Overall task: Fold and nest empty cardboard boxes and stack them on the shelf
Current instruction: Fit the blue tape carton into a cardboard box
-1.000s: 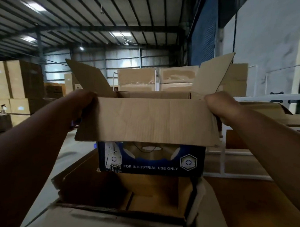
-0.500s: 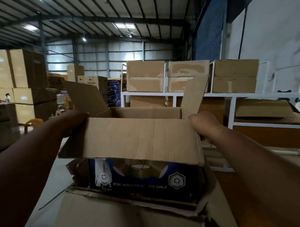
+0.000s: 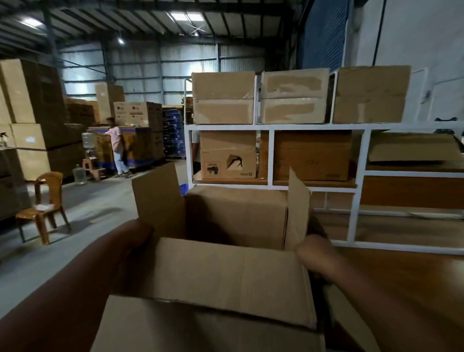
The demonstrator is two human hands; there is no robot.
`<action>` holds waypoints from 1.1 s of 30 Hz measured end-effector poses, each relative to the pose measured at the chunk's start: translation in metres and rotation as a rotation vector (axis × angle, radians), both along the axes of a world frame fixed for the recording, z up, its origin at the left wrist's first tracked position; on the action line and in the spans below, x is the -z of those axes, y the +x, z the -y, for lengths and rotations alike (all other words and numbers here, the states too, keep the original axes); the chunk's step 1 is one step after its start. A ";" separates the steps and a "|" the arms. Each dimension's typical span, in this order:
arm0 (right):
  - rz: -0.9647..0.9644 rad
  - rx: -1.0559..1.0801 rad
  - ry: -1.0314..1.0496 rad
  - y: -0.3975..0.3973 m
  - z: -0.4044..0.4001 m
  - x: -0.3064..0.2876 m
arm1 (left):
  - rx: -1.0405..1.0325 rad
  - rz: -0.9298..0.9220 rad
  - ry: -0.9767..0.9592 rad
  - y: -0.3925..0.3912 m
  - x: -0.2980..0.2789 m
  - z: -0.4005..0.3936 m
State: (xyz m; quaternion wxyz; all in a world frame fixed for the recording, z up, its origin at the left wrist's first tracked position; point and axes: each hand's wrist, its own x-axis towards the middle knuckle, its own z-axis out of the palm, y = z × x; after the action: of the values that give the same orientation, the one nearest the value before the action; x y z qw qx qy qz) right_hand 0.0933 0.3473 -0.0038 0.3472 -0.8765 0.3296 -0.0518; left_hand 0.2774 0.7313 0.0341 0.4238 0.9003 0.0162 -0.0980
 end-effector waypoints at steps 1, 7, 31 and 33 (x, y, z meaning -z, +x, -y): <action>-0.047 -0.008 0.061 -0.001 0.000 0.008 | 0.009 0.007 -0.004 0.001 0.008 0.003; -0.055 -0.026 0.114 0.017 -0.004 0.022 | -0.004 -0.016 0.041 0.007 0.031 0.000; 0.240 -0.179 -0.847 -0.066 -0.073 0.025 | 0.013 0.570 0.733 -0.107 0.055 0.045; 0.187 -0.201 -0.912 -0.064 -0.081 0.028 | 0.171 0.596 0.680 -0.133 0.060 0.072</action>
State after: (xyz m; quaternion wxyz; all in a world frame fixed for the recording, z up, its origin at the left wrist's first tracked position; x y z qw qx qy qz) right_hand 0.0291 0.4286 -0.0315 -0.0414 -0.9586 0.1539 -0.2361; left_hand 0.1444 0.6588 -0.0258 0.0809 0.9753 -0.1493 0.1416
